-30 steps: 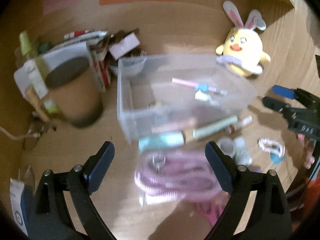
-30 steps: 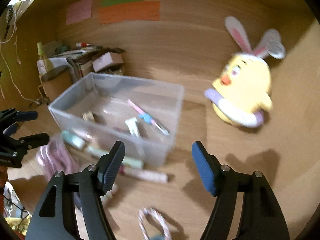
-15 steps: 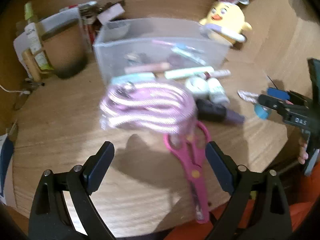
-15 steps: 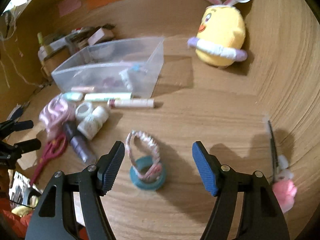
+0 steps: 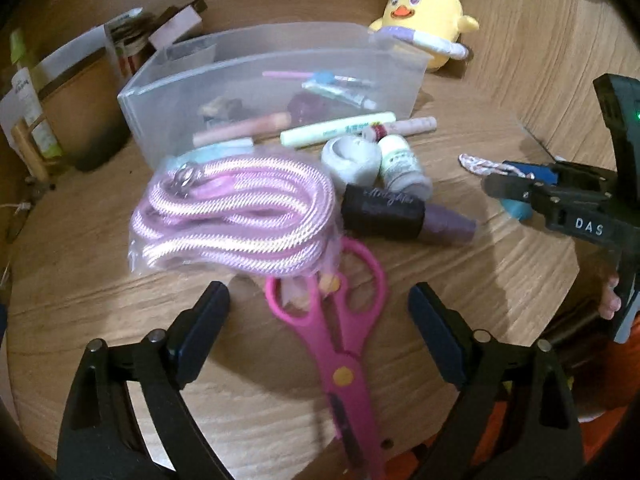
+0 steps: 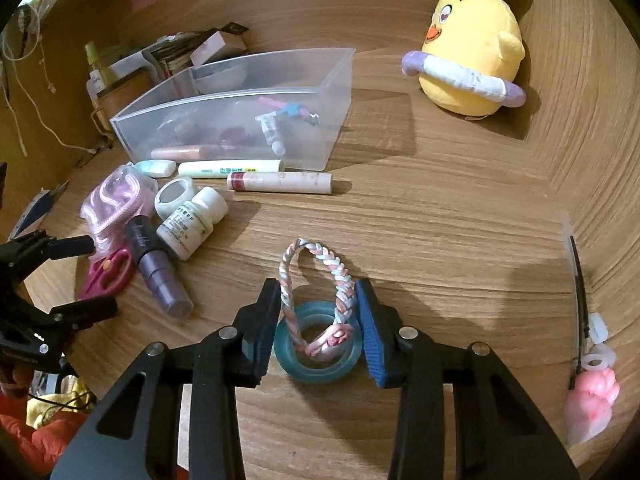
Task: Organize objects
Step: 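Move the left gripper to the pink scissors while the right gripper grasps the braided cord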
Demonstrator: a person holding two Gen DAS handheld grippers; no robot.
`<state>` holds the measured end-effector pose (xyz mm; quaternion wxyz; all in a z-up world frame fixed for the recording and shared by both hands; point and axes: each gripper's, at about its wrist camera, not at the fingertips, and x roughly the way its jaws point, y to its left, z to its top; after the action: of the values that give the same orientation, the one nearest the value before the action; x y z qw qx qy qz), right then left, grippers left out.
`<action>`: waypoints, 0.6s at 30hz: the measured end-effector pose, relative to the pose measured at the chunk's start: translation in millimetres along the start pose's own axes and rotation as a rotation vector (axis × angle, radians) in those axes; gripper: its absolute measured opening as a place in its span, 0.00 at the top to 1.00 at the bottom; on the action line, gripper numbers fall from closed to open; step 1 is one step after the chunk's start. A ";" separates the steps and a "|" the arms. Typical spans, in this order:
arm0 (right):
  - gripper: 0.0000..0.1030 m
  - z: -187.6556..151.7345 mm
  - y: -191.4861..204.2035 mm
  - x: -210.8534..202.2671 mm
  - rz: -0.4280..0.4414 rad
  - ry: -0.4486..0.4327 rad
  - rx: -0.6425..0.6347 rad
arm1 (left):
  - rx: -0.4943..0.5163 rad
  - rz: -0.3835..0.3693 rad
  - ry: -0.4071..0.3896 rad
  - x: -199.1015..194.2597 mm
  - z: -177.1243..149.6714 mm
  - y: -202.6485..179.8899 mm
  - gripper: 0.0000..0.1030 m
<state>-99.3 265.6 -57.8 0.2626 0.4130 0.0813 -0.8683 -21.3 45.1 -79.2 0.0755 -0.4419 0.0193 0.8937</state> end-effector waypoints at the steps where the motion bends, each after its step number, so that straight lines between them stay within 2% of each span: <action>1: 0.66 0.1 -0.2 -0.6 -0.002 -0.005 0.004 | 0.002 0.019 -0.013 0.4 0.1 -0.5 0.24; 4: 0.66 2.1 -2.2 -3.7 0.004 -0.024 0.021 | 0.011 0.014 -0.037 -2.0 0.8 -2.9 0.41; 10: 0.66 7.2 -0.5 -9.8 -0.010 -0.054 0.025 | 0.015 -0.012 -0.032 -6.3 -2.0 -3.1 0.41; 13: 0.66 8.1 -0.5 -3.6 -0.013 -0.030 0.022 | 0.005 -0.065 -0.027 -12.0 -2.4 -3.7 0.41; 17: 0.65 7.9 -1.0 6.6 0.003 0.020 0.012 | 0.018 -0.075 -0.050 -22.0 -3.1 -8.8 0.41; 18: 0.62 8.3 -0.2 7.2 0.001 0.016 0.005 | 0.019 -0.076 -0.057 -24.5 -2.7 -9.7 0.41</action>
<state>-108.8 260.0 -57.9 0.2611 0.4207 0.0809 -0.8650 -3.0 51.6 -61.1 0.1142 -0.4158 0.0090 0.9022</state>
